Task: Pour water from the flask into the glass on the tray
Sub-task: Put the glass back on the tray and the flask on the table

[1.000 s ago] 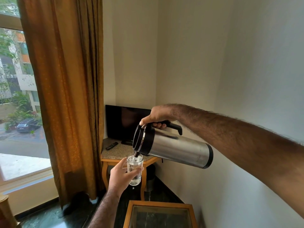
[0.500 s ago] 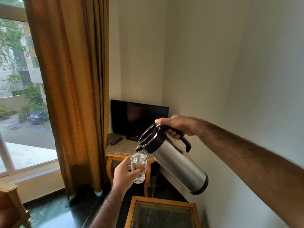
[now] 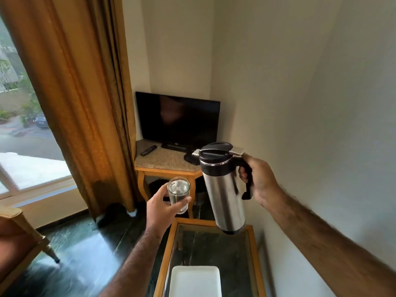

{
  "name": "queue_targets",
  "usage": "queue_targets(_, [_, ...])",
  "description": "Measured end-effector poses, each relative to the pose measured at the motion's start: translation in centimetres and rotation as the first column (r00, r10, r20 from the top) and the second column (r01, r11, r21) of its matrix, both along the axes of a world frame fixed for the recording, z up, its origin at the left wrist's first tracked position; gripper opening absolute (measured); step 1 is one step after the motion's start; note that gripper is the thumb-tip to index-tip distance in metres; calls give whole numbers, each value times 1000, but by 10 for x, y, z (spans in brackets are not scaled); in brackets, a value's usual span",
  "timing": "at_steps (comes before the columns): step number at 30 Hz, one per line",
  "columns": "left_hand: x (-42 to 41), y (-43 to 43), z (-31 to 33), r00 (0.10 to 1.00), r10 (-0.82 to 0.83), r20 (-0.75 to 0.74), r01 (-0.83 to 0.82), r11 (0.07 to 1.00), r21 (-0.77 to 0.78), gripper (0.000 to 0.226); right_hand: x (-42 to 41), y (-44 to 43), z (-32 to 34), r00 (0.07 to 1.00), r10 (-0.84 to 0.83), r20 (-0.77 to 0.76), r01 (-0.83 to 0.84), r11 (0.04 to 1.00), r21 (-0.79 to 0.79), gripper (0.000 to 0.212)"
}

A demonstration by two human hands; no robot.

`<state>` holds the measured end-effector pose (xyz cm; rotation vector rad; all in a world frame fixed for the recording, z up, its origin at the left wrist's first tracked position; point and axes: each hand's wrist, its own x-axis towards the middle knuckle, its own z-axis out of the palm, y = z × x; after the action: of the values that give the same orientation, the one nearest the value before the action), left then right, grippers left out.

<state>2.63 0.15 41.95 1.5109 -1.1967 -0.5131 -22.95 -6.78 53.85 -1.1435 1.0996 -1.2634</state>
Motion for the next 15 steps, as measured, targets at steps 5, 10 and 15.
queue_targets(5, [-10,-8,-40,999,46,-17,-45,999,15,67,-9,2,-67,989,-107,100,104,994,36,37])
queue_targets(10, [-18,-14,-95,999,-2,-35,7,992,127,60,-17,9,-143,967,-198,159,179,976,128,43])
queue_targets(15, [-32,-21,-162,998,-34,-53,44,977,209,62,-28,8,-219,938,-274,211,221,945,241,37])
